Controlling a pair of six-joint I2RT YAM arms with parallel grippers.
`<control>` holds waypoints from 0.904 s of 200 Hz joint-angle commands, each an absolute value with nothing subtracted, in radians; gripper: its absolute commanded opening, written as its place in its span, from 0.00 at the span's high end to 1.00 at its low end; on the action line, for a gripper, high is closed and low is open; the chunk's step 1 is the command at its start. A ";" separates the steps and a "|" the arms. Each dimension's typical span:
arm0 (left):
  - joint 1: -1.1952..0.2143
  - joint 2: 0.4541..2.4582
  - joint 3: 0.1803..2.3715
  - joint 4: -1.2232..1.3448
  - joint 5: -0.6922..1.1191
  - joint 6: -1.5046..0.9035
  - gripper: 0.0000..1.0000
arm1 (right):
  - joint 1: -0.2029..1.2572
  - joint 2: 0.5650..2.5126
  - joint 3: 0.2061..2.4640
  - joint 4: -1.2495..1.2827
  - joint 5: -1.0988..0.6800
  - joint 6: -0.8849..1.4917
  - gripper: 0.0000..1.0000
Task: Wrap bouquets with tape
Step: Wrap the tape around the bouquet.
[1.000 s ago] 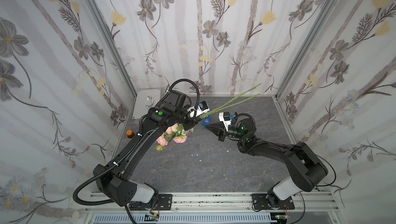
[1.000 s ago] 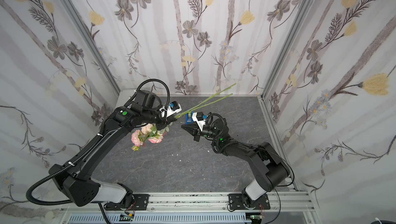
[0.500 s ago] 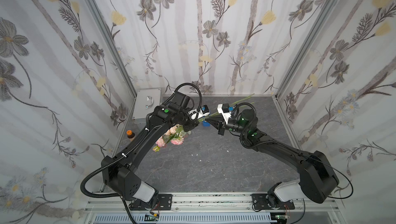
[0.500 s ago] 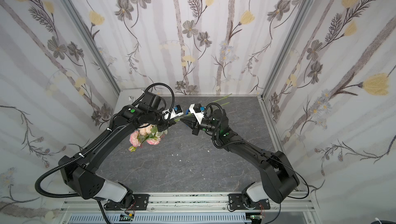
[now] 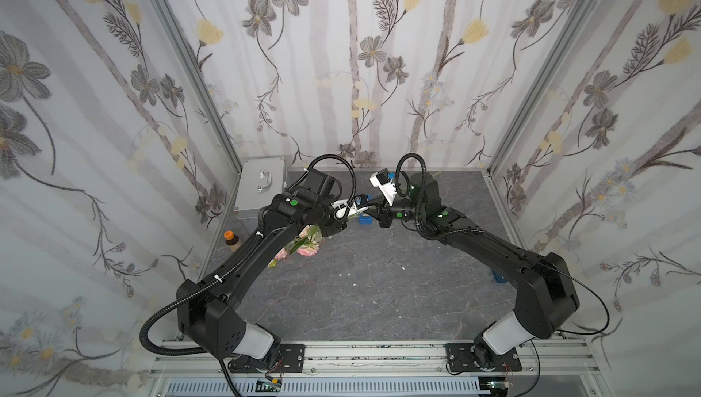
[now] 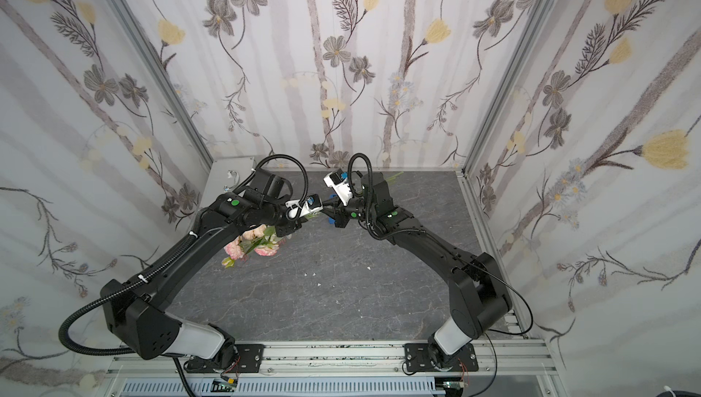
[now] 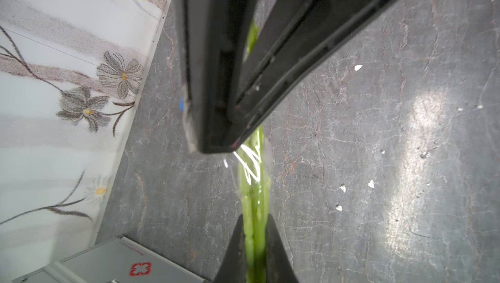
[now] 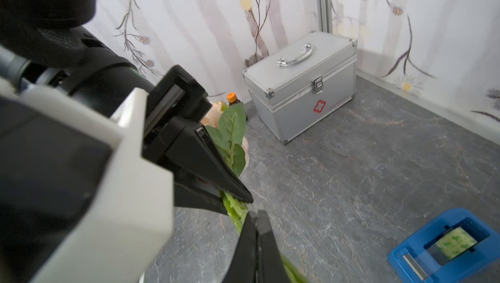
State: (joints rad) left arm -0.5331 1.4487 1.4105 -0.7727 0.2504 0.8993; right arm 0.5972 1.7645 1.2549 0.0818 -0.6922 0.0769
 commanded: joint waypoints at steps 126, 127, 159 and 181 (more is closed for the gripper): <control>-0.535 1.427 1.380 -0.813 0.200 1.249 1.00 | 0.394 1.864 1.621 -0.437 -0.456 -0.150 0.54; -0.534 1.428 1.381 -0.812 0.201 1.252 1.00 | 0.393 1.859 1.618 -0.441 -0.468 -0.160 0.54; -0.515 1.429 1.405 -0.802 0.238 1.309 1.00 | 0.378 1.671 1.410 -0.442 -0.675 -0.372 0.35; -0.514 1.428 1.412 -0.788 0.247 1.349 1.00 | 0.409 1.548 1.288 -0.436 -0.717 -0.497 0.17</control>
